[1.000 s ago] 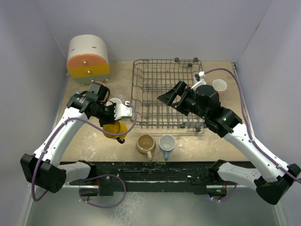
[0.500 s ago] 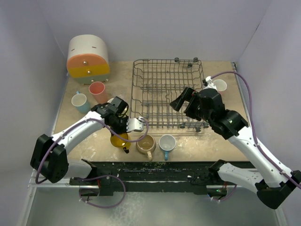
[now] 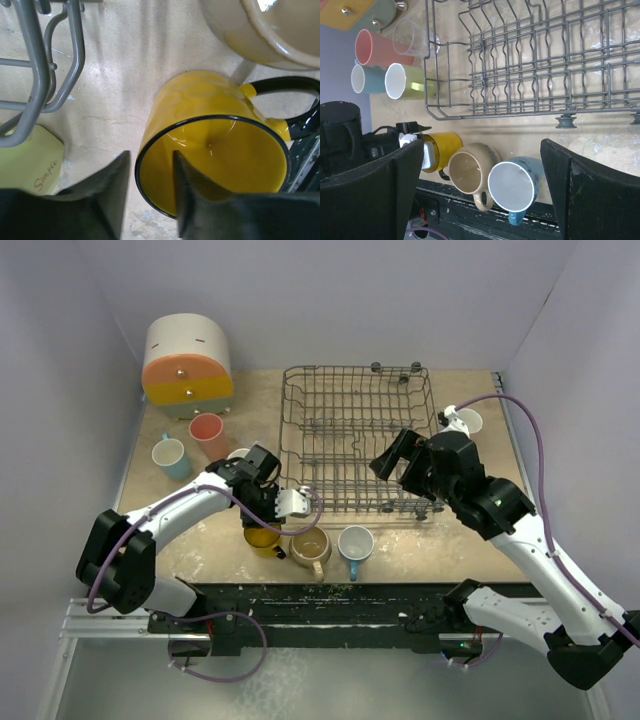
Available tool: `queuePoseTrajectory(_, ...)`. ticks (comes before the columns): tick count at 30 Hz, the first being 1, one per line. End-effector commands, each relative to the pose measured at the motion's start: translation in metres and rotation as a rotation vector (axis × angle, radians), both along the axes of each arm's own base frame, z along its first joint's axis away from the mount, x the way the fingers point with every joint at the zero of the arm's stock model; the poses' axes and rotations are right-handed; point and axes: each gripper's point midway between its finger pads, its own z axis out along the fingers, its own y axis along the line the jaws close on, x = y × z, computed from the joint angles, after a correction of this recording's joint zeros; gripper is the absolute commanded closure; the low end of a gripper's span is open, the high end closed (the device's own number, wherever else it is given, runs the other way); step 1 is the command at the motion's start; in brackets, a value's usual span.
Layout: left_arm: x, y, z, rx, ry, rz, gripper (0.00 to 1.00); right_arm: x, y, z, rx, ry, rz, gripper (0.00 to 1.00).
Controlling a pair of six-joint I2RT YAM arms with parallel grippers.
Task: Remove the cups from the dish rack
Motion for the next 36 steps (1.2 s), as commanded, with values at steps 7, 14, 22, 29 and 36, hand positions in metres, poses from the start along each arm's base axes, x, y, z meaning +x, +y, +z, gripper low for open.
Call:
queuePoseTrajectory(7, 0.015, -0.003, 0.083, -0.083, -0.168, 0.061, 0.13, 0.002, -0.022, 0.029, -0.055, -0.075, -0.058, 0.00)
queuePoseTrajectory(14, 0.041, 0.016, 0.181, -0.373, -0.453, 0.334, 0.01, 0.001, -0.058, 0.028, -0.181, -0.118, -0.161, 0.00)
queuePoseTrajectory(22, 0.064, 0.068, 0.174, -0.558, -0.677, 0.706, 0.01, 0.011, -0.101, 0.004, -0.405, -0.180, -0.291, 0.00)
queuePoseTrajectory(29, 0.069, 0.096, 0.134, -0.717, -0.609, 0.881, 0.01, 0.019, -0.141, -0.008, -0.539, -0.355, -0.462, 0.00)
queuePoseTrajectory(36, 0.067, 0.104, 0.095, -0.759, -0.617, 0.920, 0.01, 0.006, -0.175, -0.013, -0.584, -0.528, -0.599, 0.00)
